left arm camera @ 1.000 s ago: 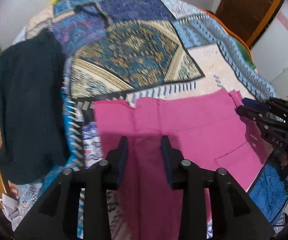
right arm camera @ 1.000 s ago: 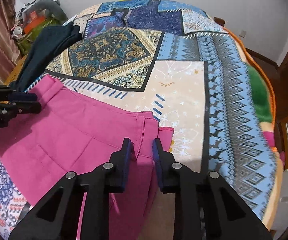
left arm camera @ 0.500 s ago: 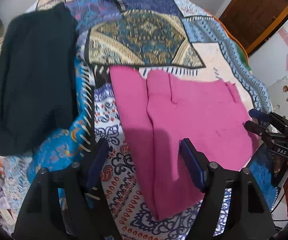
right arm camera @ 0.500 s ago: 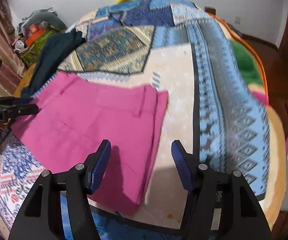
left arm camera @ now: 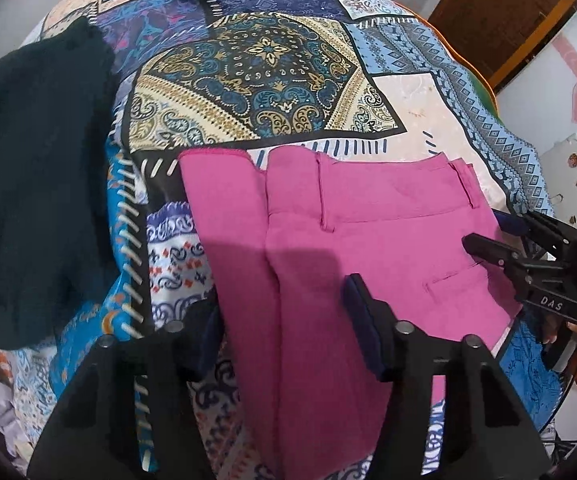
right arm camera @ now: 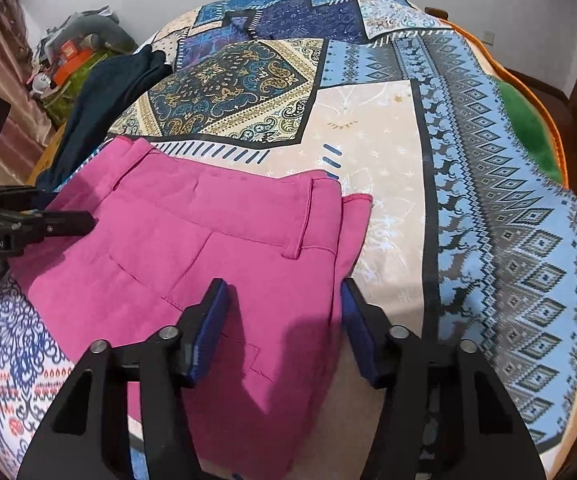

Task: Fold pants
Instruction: 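Close both grippers on the trouser waistband, then lift the trousers with both grippers and carry them onto the dark garment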

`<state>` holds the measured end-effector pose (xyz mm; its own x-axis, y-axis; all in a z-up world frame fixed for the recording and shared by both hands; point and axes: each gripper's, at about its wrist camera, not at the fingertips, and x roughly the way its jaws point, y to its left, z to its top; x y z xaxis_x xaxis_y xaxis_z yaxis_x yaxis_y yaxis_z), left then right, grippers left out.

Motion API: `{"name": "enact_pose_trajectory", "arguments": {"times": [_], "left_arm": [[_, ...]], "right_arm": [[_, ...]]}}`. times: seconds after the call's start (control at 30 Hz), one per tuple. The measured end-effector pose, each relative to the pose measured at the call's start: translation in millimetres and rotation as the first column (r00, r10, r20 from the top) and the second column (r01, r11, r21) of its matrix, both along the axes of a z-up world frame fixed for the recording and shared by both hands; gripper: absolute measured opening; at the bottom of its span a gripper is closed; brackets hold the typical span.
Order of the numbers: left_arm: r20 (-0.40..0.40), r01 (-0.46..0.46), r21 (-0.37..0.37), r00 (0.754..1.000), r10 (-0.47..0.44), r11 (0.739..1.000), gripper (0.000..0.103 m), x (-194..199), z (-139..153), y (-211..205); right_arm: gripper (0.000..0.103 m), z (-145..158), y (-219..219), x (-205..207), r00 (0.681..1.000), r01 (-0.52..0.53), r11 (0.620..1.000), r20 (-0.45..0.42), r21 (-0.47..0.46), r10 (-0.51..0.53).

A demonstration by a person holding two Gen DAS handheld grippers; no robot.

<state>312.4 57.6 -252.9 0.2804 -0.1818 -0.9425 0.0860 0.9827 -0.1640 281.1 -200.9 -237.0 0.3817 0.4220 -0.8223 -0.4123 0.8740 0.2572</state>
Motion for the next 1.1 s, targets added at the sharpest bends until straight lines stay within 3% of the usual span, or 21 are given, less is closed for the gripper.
{"name": "enact_pose_trajectory", "arguments": {"times": [0.07, 0.23, 0.27, 0.6, 0.8, 1.1], "left_arm": [[-0.007, -0.008, -0.03, 1.0, 0.007, 1.0, 0.035, 2, 0, 1], [0.015, -0.022, -0.016, 1.0, 0.022, 1.0, 0.024, 2, 3, -3], [0.026, -0.018, -0.004, 1.0, 0.018, 1.0, 0.017, 0, 5, -5], [0.177, -0.007, 0.049, 0.984, -0.002, 0.999, 0.013, -14, 55, -3], [0.301, -0.059, 0.067, 0.953, 0.036, 0.996, 0.013, -21, 105, 17], [0.401, -0.187, 0.075, 0.905, 0.142, 0.98, 0.013, -22, 147, 73]], "right_arm": [[0.029, -1, -3, 3, 1.0, 0.03, 1.0, -0.004, 0.004, -0.03], [0.015, 3, -9, 9, 0.999, 0.048, 0.999, -0.007, 0.02, -0.048], [0.013, 6, -10, 8, 0.999, 0.049, 0.999, 0.0, 0.019, -0.049], [0.011, 53, -6, -1, 0.99, 0.04, 0.999, 0.135, 0.028, -0.044], [0.011, 94, 9, 3, 0.973, 0.025, 0.998, 0.227, 0.054, -0.036], [0.011, 146, 64, 18, 0.937, -0.051, 0.998, 0.347, 0.049, 0.031]]}}
